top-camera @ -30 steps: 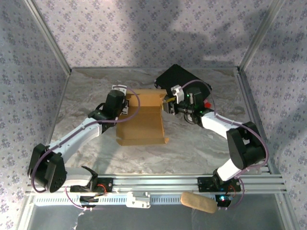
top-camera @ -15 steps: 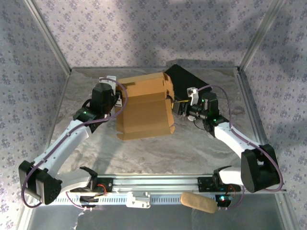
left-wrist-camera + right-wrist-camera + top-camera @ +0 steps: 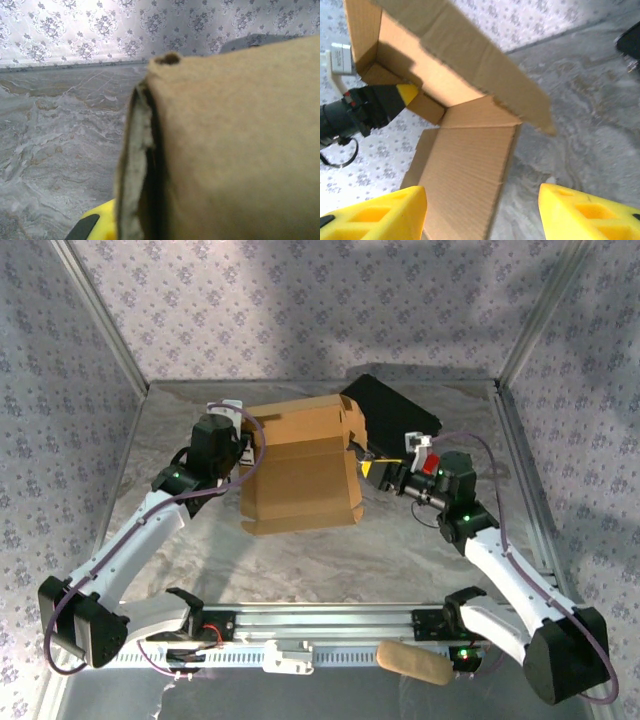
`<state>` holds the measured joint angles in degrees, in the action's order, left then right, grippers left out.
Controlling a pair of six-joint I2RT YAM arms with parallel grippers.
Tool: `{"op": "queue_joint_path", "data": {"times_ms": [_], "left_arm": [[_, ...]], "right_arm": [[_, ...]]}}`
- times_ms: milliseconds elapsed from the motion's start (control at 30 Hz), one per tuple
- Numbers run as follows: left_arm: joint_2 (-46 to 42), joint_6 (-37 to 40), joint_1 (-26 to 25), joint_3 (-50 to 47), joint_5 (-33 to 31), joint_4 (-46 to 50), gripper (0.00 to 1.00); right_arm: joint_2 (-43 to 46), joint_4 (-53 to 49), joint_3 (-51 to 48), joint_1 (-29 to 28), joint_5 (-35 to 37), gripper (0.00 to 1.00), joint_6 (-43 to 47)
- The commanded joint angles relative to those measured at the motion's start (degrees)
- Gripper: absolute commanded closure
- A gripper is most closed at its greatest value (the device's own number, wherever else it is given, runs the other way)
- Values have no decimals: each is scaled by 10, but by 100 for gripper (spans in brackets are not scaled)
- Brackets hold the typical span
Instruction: Fold the paper box
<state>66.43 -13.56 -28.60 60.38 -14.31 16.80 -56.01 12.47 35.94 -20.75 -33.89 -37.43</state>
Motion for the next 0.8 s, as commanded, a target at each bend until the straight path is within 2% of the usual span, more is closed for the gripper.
{"op": "queue_joint_path", "data": {"times_ms": [0,100,233,300,533,767], "left_arm": [[-4,-3,4,20,6,-10,100],[0,-5,5,21,9,-13,100],[4,-5,4,24,11,-13,100],[5,-7,4,25,13,-15,100],[0,-6,4,23,9,-14,100],[-8,-12,4,15,2,-18,100]], "right_arm": [[-38,-61,23,-16,-6,40,-29],[-64,0,17,-7,-29,40,-75],[-90,-35,52,-26,-16,47,-67],[-97,2,42,-23,-19,51,-90],[-130,113,16,-17,-35,78,-177],[-131,232,-21,-1,-44,90,-287]]}}
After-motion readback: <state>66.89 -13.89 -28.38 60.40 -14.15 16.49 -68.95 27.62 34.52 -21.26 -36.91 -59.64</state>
